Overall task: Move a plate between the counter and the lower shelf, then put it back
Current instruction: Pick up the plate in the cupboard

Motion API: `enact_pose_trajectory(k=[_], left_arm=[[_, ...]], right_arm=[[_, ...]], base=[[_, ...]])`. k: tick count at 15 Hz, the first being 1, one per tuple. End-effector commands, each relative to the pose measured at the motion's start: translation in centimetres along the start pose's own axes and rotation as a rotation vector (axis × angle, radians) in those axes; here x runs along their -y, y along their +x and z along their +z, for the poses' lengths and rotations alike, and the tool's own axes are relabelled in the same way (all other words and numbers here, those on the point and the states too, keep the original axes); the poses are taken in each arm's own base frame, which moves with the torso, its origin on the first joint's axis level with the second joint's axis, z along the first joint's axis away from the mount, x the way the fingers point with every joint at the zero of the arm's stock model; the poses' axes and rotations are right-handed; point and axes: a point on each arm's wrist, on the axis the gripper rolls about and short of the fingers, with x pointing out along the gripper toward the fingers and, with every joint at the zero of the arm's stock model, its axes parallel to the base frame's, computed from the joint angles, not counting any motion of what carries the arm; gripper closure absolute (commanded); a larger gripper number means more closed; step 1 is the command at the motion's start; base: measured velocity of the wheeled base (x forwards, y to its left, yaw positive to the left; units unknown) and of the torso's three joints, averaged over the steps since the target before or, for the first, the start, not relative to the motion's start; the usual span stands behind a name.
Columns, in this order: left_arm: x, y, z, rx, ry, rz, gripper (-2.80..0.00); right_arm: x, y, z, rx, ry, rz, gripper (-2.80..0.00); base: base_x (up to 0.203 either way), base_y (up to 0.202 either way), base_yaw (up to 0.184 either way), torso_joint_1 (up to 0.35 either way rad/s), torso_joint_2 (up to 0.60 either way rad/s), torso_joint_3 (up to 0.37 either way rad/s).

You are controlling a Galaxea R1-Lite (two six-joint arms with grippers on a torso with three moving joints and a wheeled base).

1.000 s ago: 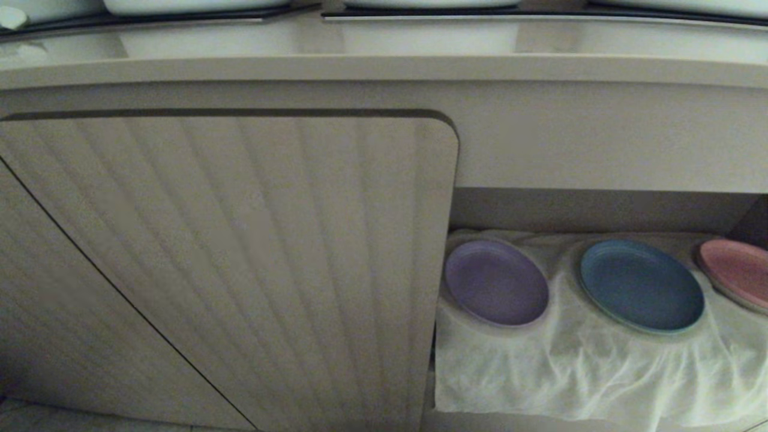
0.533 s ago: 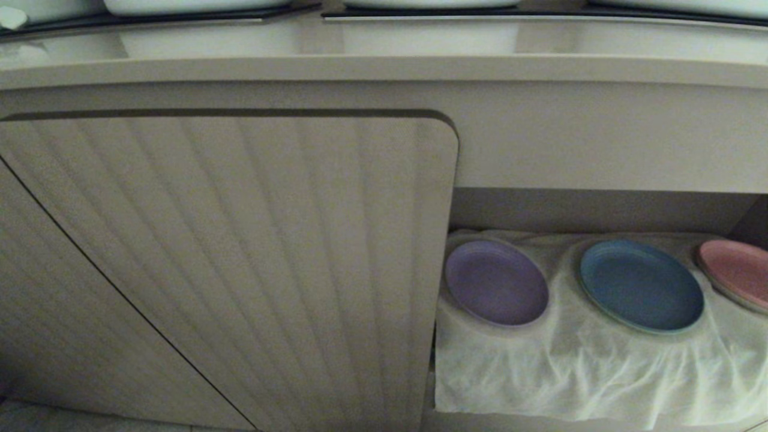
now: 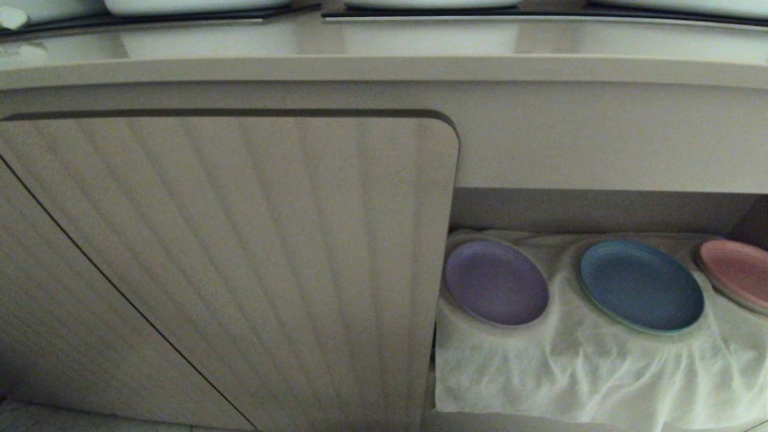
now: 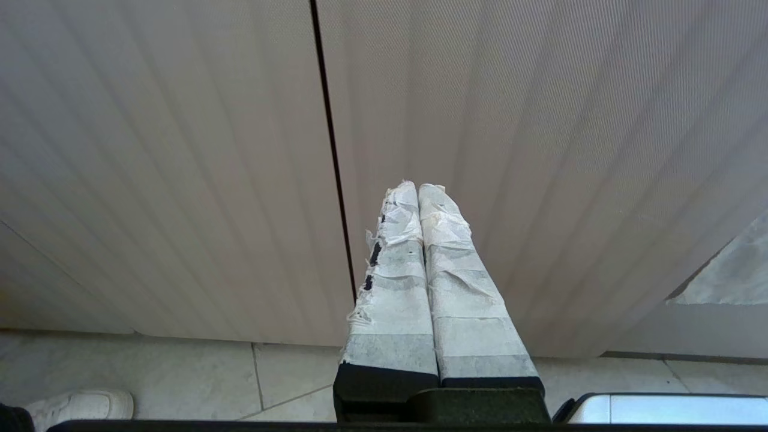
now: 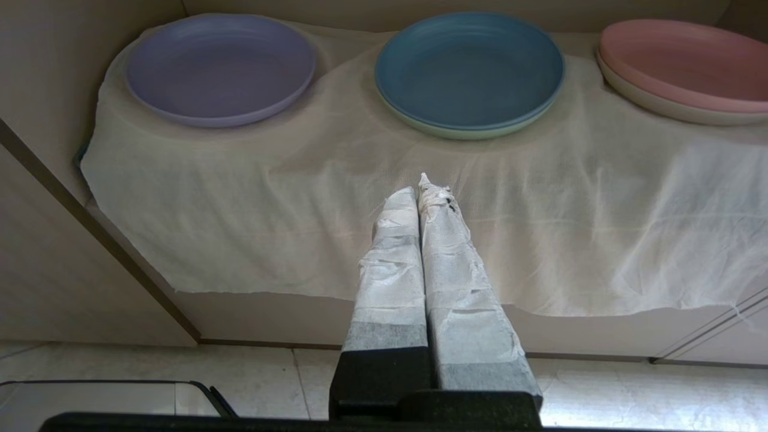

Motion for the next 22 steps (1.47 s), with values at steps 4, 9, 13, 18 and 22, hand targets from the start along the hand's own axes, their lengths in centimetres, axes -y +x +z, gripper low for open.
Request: enact_pose_trajectory(k=[4, 9, 13, 18, 22], left_arm=[[0.00, 0.00, 0.00, 0.000, 0.000, 0.000, 0.00], [0.00, 0.00, 0.00, 0.000, 0.000, 0.000, 0.00], [0.00, 0.00, 0.00, 0.000, 0.000, 0.000, 0.00], [0.00, 0.00, 0.00, 0.000, 0.000, 0.000, 0.00], [0.00, 0.00, 0.00, 0.000, 0.000, 0.000, 0.00]], right_arm=[[-0.01, -0.03, -0.14, 0.003, 0.009, 0.005, 0.00], [-0.01, -0.02, -0.15, 0.004, 0.001, 0.005, 0.00], [0.00, -0.01, -0.18, 0.004, 0.003, 0.000, 0.00], [-0.04, -0.04, -0.13, 0.005, 0.005, 0.016, 0.00], [-0.03, 0.02, -0.26, 0.002, 0.003, 0.013, 0.00]], base=[[0.000, 0.000, 0.000, 0.000, 0.00, 0.000], [0.000, 0.000, 0.000, 0.000, 0.00, 0.000], [0.000, 0.000, 0.000, 0.000, 0.00, 0.000], [0.000, 0.000, 0.000, 0.000, 0.00, 0.000], [0.000, 0.000, 0.000, 0.000, 0.00, 0.000]])
